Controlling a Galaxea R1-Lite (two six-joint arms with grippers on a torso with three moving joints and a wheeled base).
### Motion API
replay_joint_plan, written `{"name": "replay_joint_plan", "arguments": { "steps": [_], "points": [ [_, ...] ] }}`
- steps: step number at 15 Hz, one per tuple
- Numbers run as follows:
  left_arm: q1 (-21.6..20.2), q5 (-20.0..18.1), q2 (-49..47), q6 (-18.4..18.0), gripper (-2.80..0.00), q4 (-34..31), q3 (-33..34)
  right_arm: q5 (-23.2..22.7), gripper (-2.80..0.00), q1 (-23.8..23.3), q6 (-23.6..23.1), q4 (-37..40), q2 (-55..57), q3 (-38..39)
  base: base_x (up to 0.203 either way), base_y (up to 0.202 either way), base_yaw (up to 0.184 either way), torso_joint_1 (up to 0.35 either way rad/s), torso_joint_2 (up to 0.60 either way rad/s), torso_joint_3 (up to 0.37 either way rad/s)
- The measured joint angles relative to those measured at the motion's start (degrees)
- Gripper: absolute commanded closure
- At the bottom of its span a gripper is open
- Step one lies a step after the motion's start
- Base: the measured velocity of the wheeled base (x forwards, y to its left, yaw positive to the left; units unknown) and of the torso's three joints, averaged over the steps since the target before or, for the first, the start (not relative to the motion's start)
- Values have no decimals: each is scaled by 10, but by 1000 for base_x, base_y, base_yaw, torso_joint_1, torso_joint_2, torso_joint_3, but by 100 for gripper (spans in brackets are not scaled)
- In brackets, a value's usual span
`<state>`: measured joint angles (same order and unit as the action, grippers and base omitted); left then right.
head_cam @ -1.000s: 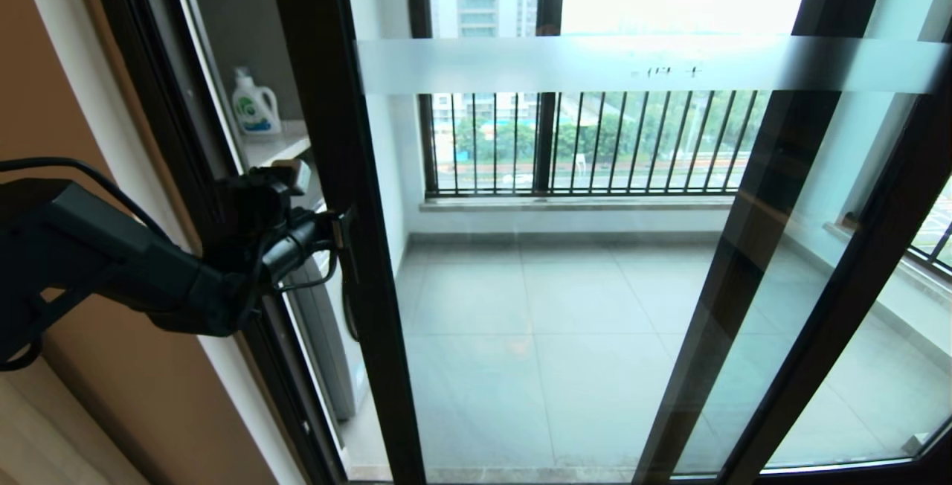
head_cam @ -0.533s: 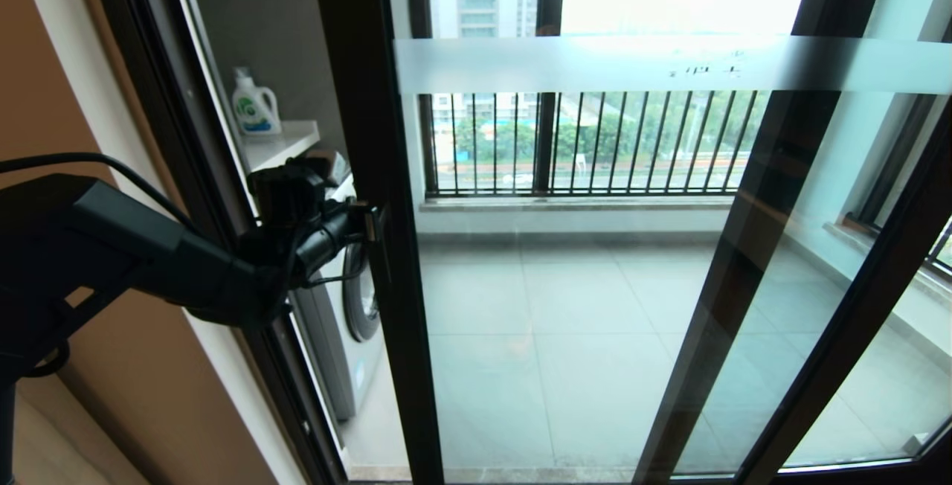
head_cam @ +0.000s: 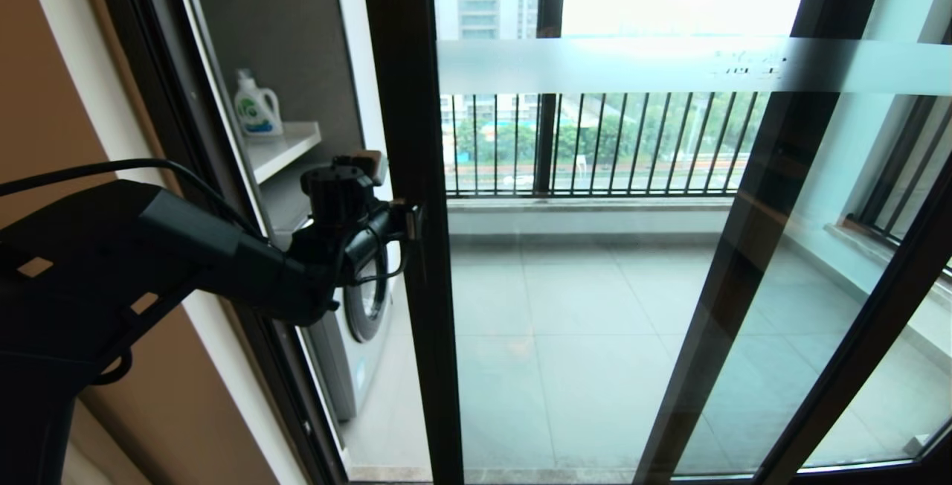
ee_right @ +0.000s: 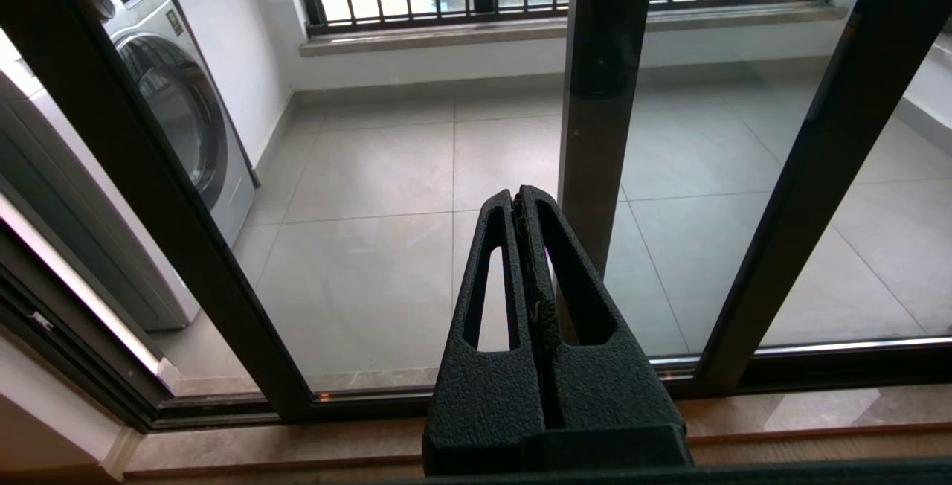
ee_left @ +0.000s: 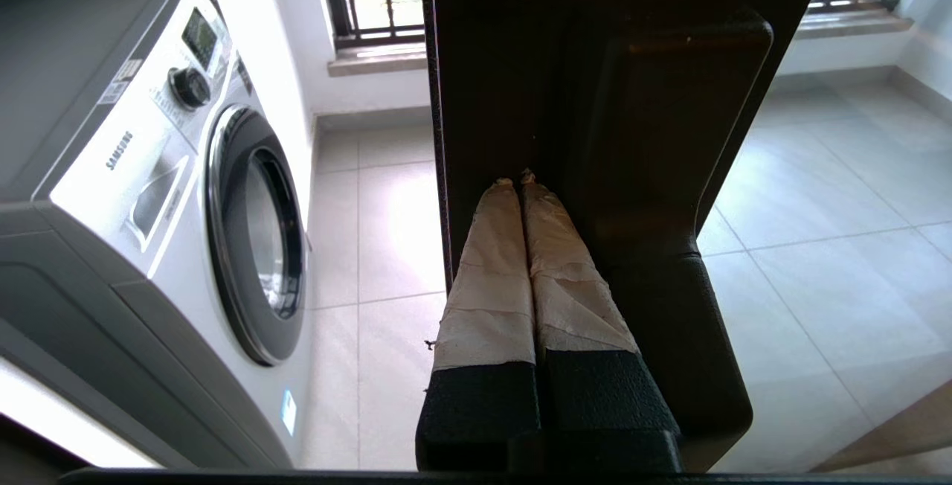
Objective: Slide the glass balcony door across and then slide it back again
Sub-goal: Open the slid door
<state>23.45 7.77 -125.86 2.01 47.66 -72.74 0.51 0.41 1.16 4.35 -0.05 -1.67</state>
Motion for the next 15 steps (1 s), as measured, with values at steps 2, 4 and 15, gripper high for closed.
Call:
{"name": "replay_joint_plan", "arguments": {
  "steps": [2,4,15],
  "points": [
    [20,7,-9,0,0,-12,-21,0,0,0,0,0,0,0,0,0,0,0,0,0],
    [43,21,-19,0,0,-24,-46,0,0,0,0,0,0,0,0,0,0,0,0,0],
    [105,40,-44,2,0,-60,-100,0,0,0,0,0,0,0,0,0,0,0,0,0]
  ]
}}
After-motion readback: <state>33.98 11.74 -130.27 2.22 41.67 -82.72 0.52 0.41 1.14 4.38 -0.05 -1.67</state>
